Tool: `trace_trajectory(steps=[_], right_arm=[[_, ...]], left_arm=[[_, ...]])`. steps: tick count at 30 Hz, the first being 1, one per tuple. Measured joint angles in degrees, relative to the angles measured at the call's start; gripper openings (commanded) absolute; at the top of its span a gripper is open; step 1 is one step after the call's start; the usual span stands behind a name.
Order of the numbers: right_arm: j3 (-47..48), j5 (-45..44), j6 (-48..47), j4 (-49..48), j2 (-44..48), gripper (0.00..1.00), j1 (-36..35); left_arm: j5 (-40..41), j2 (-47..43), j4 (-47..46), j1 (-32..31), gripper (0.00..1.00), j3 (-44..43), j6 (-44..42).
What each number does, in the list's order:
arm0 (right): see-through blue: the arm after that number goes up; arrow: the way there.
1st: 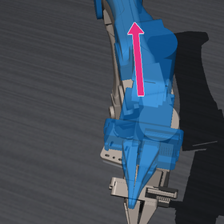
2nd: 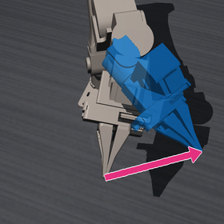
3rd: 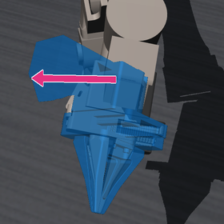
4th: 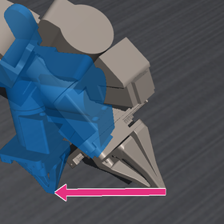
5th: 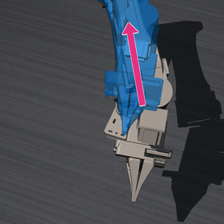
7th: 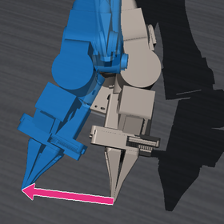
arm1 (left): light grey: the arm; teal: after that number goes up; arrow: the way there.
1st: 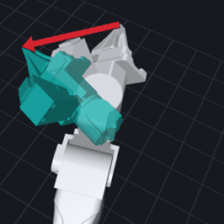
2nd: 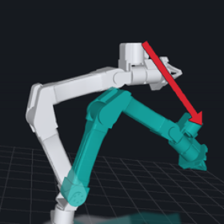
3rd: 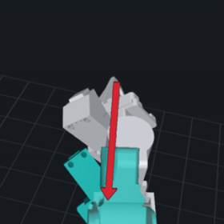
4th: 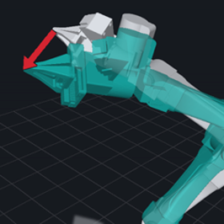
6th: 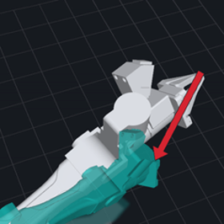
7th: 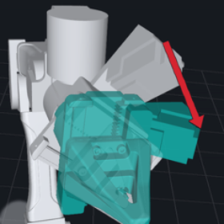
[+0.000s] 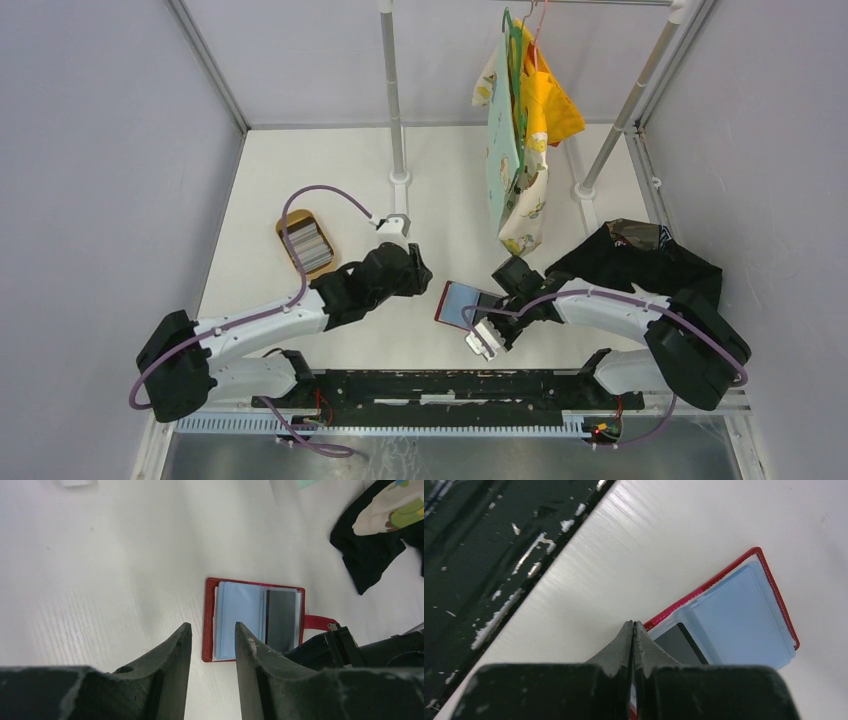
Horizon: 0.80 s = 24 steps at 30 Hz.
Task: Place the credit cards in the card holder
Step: Move the storage box to the center of the board.
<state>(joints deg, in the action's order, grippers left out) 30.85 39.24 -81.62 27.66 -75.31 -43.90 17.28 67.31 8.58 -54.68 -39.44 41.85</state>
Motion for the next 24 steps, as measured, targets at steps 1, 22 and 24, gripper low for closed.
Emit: trace_trajectory(steps=[1, 22, 24], right_arm=[[0.15, -1.03, 1.01, -0.50, 0.02, 0.06, -0.04], [3.82, 2.34, 10.08, -1.09, 6.62, 0.13, 4.22], [3.82, 2.49, 10.27, -1.01, 6.93, 0.13, 4.22]], left_arm=[[0.98, -0.96, 0.33, -0.02, 0.44, 0.13, 0.00], [12.94, -10.95, 7.96, 33.77, 0.86, 2.75, -1.77], [9.49, -8.00, 7.82, 39.91, 0.88, 3.02, -1.77]])
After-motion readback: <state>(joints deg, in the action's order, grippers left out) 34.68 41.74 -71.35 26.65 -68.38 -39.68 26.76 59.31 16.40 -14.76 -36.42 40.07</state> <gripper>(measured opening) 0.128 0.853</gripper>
